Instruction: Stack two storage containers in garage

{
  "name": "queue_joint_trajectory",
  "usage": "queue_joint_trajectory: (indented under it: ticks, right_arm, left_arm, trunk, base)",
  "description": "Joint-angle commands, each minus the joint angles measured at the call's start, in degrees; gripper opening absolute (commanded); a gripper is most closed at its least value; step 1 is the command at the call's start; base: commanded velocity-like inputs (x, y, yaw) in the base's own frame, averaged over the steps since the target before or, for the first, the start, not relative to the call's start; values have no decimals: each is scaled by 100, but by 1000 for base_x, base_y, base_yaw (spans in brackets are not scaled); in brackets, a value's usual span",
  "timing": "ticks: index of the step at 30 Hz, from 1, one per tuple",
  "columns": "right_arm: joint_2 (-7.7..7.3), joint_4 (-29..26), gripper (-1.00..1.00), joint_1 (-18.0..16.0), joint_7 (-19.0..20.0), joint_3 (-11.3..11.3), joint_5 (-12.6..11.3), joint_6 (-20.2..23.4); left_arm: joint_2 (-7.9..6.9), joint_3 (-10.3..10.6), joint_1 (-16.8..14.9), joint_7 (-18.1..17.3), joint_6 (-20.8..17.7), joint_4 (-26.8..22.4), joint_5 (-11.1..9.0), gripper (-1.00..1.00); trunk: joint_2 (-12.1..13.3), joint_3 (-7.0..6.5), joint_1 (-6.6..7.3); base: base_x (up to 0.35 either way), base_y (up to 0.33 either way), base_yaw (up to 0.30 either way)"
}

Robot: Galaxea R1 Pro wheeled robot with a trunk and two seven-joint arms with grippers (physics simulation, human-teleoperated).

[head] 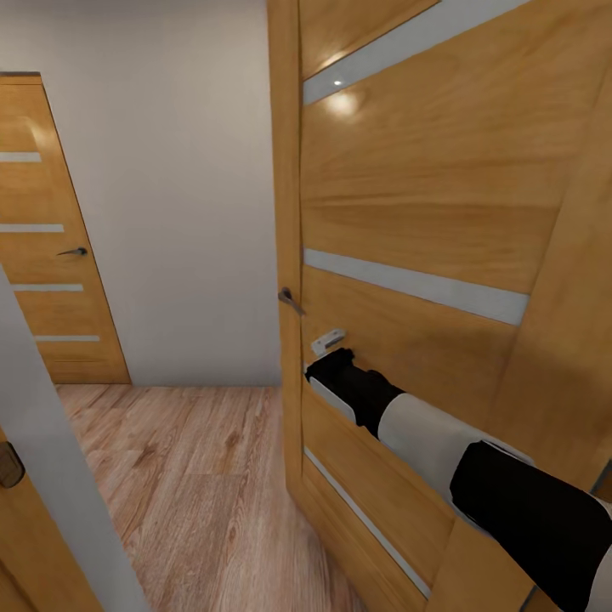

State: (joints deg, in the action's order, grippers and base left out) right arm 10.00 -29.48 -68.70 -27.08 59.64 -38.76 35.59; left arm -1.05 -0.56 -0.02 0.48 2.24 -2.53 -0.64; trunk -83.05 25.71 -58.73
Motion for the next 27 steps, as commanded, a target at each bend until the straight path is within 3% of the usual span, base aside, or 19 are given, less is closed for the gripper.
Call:
queue_joint_trajectory:
  ticks: [1,14,27]
  right_arm:
    - [0,124,100,-12,-90,41,106,76]
    - [0,440,100,-12,-137,25,117,-10]
    - [0,-1098,100,-12,-91,30,-9,204]
  left_arm:
    - [0,-6,2,5,13,-4,-7,100]
    - [0,-6,2,5,13,-5,-7,100]
    - [0,-6,2,5,13,-4,-7,100]
  trunk:
    - [-3,5,0]
    - [-3,5,0]
    - [-3,5,0]
  base:
    - [0,0,0]
    - [0,0,0]
    - [0,0,0]
